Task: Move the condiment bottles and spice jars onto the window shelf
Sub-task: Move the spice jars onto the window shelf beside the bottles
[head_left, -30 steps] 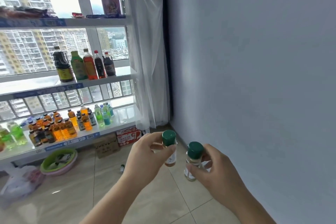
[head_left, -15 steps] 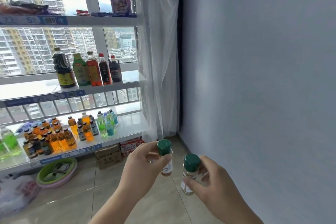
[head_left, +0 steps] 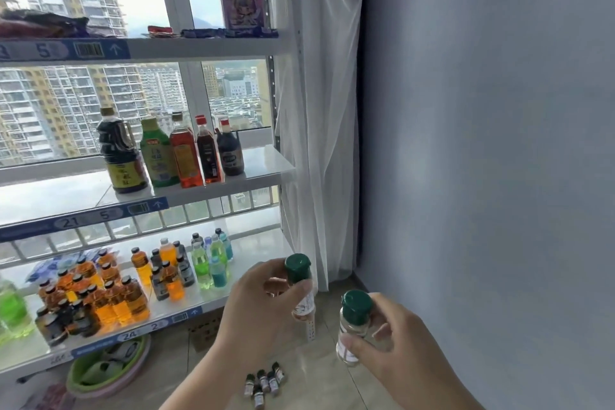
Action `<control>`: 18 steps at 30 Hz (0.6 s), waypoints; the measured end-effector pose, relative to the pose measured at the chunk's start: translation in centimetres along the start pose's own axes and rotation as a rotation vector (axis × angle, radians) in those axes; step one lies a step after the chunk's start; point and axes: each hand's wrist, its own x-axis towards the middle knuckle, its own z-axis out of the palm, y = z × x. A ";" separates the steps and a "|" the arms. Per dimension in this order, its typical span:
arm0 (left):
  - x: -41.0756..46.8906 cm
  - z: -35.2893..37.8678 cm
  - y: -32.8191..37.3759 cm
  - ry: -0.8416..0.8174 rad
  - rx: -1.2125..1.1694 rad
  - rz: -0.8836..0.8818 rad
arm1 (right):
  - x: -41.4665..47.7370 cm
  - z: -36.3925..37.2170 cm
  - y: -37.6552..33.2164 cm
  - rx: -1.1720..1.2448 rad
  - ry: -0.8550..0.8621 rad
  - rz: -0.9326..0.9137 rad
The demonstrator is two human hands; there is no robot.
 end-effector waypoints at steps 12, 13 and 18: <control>17.7 1.7 -3.8 0.019 0.044 -0.018 | 19.3 2.3 3.0 0.029 -0.060 -0.036; 19.2 1.7 -3.8 0.026 0.040 -0.011 | 21.0 2.3 3.2 0.030 -0.071 -0.048; 26.1 1.7 -4.3 0.109 0.016 0.003 | 28.4 2.7 4.0 0.031 -0.096 -0.069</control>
